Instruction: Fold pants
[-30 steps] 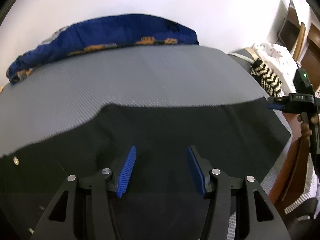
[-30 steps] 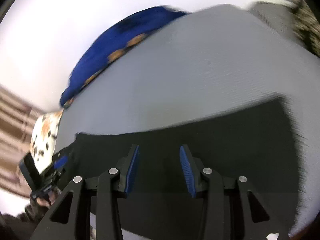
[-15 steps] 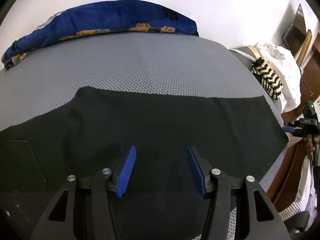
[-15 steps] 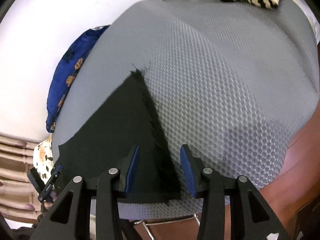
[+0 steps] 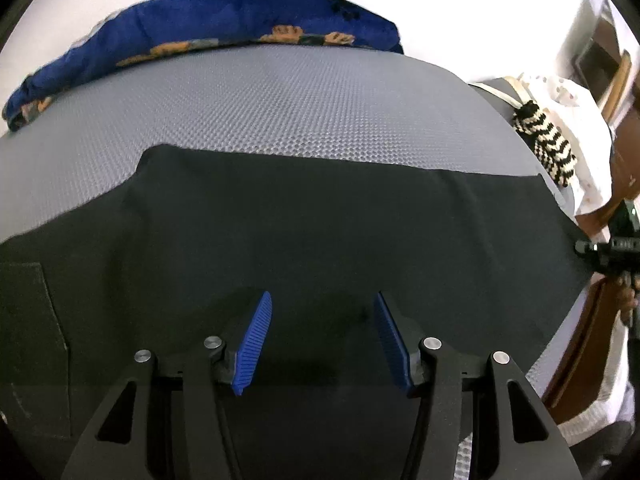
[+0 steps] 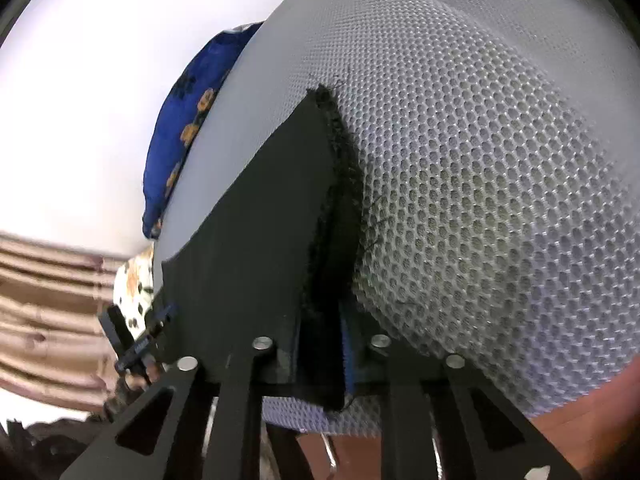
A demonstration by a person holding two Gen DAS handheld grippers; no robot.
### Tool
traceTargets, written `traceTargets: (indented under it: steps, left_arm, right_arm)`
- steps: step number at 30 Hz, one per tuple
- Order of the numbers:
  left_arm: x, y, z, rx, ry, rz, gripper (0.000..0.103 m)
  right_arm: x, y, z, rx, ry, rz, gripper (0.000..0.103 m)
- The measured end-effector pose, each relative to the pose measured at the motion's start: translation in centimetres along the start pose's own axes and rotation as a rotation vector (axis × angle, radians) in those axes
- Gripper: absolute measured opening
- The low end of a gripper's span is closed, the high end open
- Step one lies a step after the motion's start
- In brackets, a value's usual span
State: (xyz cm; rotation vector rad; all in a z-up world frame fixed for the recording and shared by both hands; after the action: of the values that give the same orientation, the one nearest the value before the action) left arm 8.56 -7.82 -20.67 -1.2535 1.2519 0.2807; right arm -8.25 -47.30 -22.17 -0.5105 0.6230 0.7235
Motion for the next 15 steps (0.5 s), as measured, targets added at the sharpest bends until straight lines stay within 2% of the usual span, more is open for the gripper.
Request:
traceTargets:
  steps: [4, 8, 11, 15]
  left_arm:
    - [0.1, 0.0, -0.1, 0.014, 0.0, -0.011, 0.06]
    - [-0.1, -0.2, 0.2, -0.012, 0.026, -0.012, 0.061]
    - [-1.0, -0.6, 1.0, -0.058, 0.046, -0.025, 0.061]
    - [-3.2, -1.1, 3.0, -0.089, 0.032, -0.079, 0.061]
  right_arm:
    - [0.3, 0.2, 1.3, 0.008, 0.04, -0.042, 0.01]
    - [0.0, 0.2, 3.6, 0.012, 0.035, -0.087, 0.009]
    - [0.1, -0.1, 6.1, -0.005, 0.011, -0.106, 0.009]
    - [1.6, -0.3, 10.9, -0.053, -0.041, -0.106, 0.009]
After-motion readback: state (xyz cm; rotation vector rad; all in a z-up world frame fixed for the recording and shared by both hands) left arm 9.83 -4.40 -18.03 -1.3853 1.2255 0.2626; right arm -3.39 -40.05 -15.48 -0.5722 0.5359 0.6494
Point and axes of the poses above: each gripper's, at about its wrist camera, not at the fingertips, and x roughly the way its jaws point, z to its left, y to its underside, the point moved 8 cm from there along x, roughly the way its jaws point, and after that the axes turned 3 degrees about x, right-handed, at the moved point
